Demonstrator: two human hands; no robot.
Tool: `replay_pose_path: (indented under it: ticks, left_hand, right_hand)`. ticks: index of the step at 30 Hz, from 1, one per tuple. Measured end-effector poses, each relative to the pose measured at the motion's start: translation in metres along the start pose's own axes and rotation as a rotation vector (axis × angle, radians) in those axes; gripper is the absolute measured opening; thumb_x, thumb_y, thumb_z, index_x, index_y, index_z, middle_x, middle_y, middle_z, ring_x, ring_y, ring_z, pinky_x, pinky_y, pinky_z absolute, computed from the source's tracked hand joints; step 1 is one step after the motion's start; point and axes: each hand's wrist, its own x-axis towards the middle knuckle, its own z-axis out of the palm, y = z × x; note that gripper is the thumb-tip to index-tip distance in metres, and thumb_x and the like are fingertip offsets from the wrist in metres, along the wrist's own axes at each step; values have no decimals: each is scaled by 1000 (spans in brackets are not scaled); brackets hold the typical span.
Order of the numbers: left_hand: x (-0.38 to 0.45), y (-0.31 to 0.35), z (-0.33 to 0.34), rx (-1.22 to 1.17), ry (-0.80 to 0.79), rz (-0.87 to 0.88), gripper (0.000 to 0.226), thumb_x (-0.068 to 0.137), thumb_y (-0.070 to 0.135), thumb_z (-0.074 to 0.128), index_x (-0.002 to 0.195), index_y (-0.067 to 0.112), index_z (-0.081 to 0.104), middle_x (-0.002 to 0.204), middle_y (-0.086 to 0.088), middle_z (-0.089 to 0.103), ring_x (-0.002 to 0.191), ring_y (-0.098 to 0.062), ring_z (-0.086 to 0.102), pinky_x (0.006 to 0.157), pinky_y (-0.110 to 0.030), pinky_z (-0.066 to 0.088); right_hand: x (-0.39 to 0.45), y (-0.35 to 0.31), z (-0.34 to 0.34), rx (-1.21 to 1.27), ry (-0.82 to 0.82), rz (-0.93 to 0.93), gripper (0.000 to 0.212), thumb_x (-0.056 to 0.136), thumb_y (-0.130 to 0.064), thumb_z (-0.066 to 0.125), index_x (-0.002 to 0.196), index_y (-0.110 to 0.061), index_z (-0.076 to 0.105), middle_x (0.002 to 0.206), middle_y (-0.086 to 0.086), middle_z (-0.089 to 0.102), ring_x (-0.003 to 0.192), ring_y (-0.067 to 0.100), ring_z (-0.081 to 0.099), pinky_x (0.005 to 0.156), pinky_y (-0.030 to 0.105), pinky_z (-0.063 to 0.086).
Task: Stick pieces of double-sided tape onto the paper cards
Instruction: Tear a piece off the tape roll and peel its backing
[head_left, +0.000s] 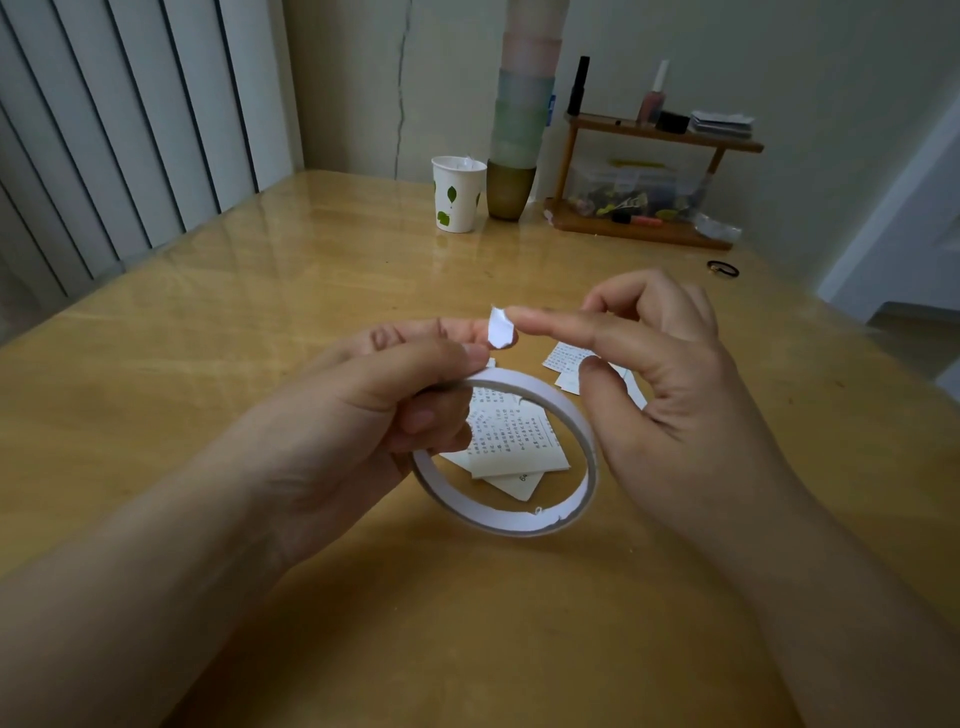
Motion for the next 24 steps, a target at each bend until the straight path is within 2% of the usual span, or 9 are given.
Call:
replay_pose_path:
  ticks: [2, 6, 9, 12, 14, 16, 19, 24]
  left_hand:
    - [-1, 0, 1, 13, 24, -7, 17, 75, 17, 60, 82, 22, 75, 42, 9, 24, 39, -5, 19, 60, -33, 16]
    - [-3, 1, 3, 18, 59, -10, 20, 76, 18, 55, 82, 21, 75, 41, 10, 28, 40, -5, 20, 62, -33, 16]
    - [-2, 1, 3, 23, 64, -6, 18, 76, 16, 56, 81, 20, 74, 40, 11, 35, 40, -5, 21, 58, -29, 18]
    - [-2, 1, 4, 58, 35, 5, 19, 76, 15, 60, 84, 22, 75, 43, 11, 31, 41, -5, 22, 56, -25, 22]
    - [-3, 0, 5, 64, 41, 5, 22, 77, 15, 57, 85, 23, 75, 45, 11, 34, 41, -3, 23, 61, -32, 16]
    - [-3, 0, 6, 65, 44, 4, 24, 78, 15, 55, 88, 21, 75, 50, 12, 45, 40, -2, 26, 69, -40, 11]
    - [-3, -3, 5, 76, 28, -6, 26, 77, 12, 59, 100, 11, 71, 60, 12, 57, 41, -2, 27, 69, -41, 9]
    - [-2, -5, 2, 109, 58, -22, 29, 71, 17, 67, 99, 17, 73, 67, -5, 37, 43, -5, 28, 60, -30, 17]
  right_hand:
    - [0, 0, 0, -4, 10, -7, 56, 84, -4, 45, 116, -49, 56, 95, -17, 44, 98, 2, 39, 92, 31, 35]
    - [0, -1, -1, -1, 33, -9, 53, 83, -4, 45, 112, -47, 58, 95, -16, 45, 98, 2, 39, 92, 34, 37]
    - [0, -2, -2, 2, 37, -14, 50, 84, -7, 44, 110, -46, 59, 95, -15, 45, 98, 2, 40, 92, 33, 37]
    - [0, -1, -2, 1, 42, -4, 50, 83, -3, 47, 109, -43, 62, 93, -15, 45, 98, 1, 40, 92, 30, 35]
    - [0, -1, -2, -7, 51, 3, 48, 82, -2, 49, 107, -41, 65, 92, -14, 46, 97, 1, 40, 91, 30, 36]
    - [0, -2, -3, -10, 63, 19, 46, 82, -3, 50, 103, -38, 68, 92, -14, 47, 96, 4, 42, 89, 30, 37]
    - [1, -3, -3, -18, 80, 41, 39, 82, -6, 51, 98, -35, 71, 92, -15, 48, 95, 5, 43, 88, 31, 38]
    - [1, 0, -2, -89, 89, 113, 25, 81, -15, 53, 90, -27, 73, 87, -16, 46, 94, 4, 44, 85, 27, 36]
